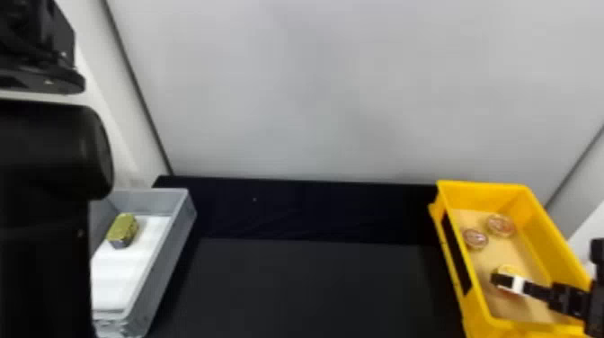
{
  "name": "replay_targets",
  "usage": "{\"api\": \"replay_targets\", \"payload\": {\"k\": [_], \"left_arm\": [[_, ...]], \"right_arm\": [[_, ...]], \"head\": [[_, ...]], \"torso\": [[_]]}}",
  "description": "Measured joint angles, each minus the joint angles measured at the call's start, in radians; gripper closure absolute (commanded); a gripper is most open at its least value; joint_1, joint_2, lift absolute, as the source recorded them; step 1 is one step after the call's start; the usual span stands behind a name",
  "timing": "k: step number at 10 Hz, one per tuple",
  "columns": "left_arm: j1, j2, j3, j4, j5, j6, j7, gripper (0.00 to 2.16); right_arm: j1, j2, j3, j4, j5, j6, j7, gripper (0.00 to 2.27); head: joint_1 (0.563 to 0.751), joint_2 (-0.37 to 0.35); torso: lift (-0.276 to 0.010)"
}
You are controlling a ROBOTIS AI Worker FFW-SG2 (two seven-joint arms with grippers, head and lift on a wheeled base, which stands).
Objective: Pick up the round yellow can and place it in the yellow rectangular box
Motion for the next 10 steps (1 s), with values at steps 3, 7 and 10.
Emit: {"api": "replay_targets", "payload": {"k": [3,7,10], "left_arm": [[0.001,-0.001,0.001,0.0,0.0,0.0,0.0,0.15],[0.006,-0.001,0.005,-0.002,0.0,0.0,0.0,0.15],[0.013,0.0,0.008,-0.003,0.0,0.0,0.0,0.15]], "right_arm": [[0.001,-0.001,-0.001,-0.007,-0.006,0.027,-0.01,0.0],[0.02,-0.007,-0.005,-0.178,-0.008,0.026,-0.029,0.02],[-0.005,-0.015,-0.001,-0.622,-0.006,0.089,-0.229,0.08]], "head": [[0.663,0.054],[0.663,0.054],[0.663,0.054]], "torso": [[-0.01],[-0.01],[-0.01]]}}
